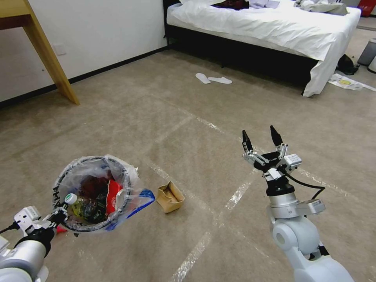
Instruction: Pick up the trash bin and place the garbage on the floor into it.
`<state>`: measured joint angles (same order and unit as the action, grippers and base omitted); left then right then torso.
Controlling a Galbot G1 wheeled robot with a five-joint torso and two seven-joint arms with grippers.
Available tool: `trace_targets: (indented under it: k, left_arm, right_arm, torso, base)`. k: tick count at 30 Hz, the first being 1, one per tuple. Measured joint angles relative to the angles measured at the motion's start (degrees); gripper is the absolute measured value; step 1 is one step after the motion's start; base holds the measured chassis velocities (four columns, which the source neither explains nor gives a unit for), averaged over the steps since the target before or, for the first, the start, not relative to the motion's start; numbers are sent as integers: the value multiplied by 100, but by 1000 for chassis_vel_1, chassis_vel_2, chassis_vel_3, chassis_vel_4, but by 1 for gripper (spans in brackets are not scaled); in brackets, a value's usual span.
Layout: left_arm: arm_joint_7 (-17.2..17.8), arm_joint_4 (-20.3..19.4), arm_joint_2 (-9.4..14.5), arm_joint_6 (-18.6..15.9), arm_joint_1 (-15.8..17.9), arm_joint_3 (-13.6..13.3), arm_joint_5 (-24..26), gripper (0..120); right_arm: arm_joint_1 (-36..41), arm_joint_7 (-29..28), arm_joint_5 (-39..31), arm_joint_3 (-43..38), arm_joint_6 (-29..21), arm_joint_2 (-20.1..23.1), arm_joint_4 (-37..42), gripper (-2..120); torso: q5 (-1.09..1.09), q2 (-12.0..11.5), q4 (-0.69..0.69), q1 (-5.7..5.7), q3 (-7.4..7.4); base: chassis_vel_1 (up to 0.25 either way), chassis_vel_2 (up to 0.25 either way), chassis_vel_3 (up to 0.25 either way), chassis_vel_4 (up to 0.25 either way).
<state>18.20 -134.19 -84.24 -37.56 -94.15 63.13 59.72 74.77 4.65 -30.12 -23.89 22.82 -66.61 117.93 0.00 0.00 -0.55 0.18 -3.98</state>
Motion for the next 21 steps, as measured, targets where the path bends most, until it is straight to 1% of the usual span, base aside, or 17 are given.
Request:
trace_targets:
  k: [3, 16, 21]
  left_arm:
    - [0, -4, -1, 0, 3, 5, 1, 1]
    - [9, 2, -9, 0, 31, -9, 5, 1]
    - [12, 15, -6, 0, 32, -8, 6, 1]
  right_arm:
    - [-12, -2, 3, 45, 0, -4, -17, 100]
    - [-35, 2, 26, 89, 24, -13, -109, 100]
    - [-51, 5, 42, 99, 33, -35, -137, 100]
  torso:
    - [0, 0, 1, 0, 0]
    - [0, 0, 0, 0, 0]
    - [0, 0, 0, 0, 1]
  base:
    - [-36, 53, 77, -43]
    - [-47, 36, 33, -46]
    - [-13, 17, 16, -21]
